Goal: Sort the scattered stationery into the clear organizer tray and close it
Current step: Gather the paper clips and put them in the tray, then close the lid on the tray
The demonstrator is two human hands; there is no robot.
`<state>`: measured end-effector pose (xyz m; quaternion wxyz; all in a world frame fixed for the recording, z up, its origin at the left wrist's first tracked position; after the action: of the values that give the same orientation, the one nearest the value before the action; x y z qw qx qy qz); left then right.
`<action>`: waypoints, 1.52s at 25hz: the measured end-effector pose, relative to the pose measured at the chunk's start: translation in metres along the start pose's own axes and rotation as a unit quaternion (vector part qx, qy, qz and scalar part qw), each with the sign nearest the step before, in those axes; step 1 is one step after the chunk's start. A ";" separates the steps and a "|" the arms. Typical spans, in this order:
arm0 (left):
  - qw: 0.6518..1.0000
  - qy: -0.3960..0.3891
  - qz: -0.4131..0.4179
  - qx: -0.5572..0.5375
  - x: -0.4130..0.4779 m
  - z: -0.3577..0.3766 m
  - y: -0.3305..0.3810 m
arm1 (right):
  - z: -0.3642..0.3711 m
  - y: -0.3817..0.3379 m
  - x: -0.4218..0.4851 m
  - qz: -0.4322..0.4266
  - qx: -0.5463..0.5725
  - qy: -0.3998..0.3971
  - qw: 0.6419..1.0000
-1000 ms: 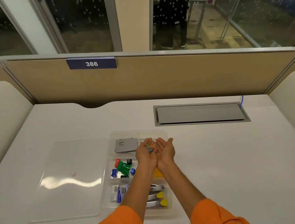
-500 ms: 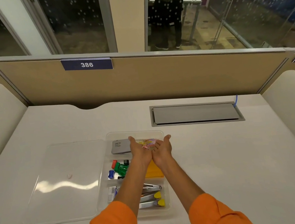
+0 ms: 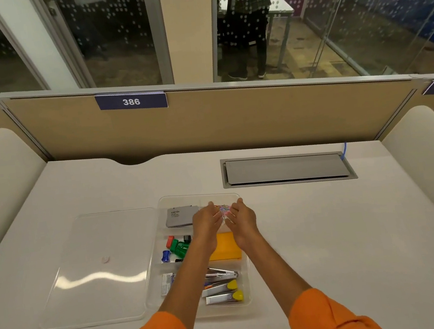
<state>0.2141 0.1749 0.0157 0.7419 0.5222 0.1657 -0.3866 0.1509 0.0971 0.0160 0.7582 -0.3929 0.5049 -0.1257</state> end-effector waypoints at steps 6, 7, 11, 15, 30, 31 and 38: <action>0.921 0.001 0.251 0.298 -0.021 -0.036 0.031 | -0.005 0.001 -0.015 -0.250 -0.350 -0.026 0.902; 0.898 0.019 0.285 0.334 -0.023 -0.049 0.038 | -0.004 0.007 -0.018 -0.287 -0.397 -0.034 0.871; 0.851 0.106 0.358 0.369 -0.033 -0.122 0.074 | -0.006 0.040 -0.023 -0.348 -0.534 -0.030 0.770; 0.814 0.222 0.358 0.399 -0.030 -0.222 0.109 | -0.014 0.062 -0.022 -0.391 -0.613 0.011 0.686; 0.720 0.385 0.174 0.550 -0.013 -0.397 0.141 | -0.039 0.071 -0.029 -0.407 -0.523 0.116 0.740; 0.714 0.384 0.176 0.558 -0.011 -0.401 0.142 | -0.040 0.070 -0.030 -0.400 -0.520 0.116 0.746; 0.674 0.350 0.202 0.618 -0.010 -0.405 0.148 | -0.042 0.067 -0.038 -0.363 -0.484 0.095 0.791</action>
<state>0.3824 0.5676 -0.0441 0.1980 0.9794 0.0268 -0.0303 0.0833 0.1435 -0.0148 0.3164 -0.8486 0.3895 -0.1673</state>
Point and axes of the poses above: each hand's wrist, its own x-axis towards the middle knuckle, its own z-axis out of the palm, y = z × x, the point moved 5 cm from there along x, towards the middle knuckle, and after that the axes turned 5 degrees about -x, right-handed, at the moved point
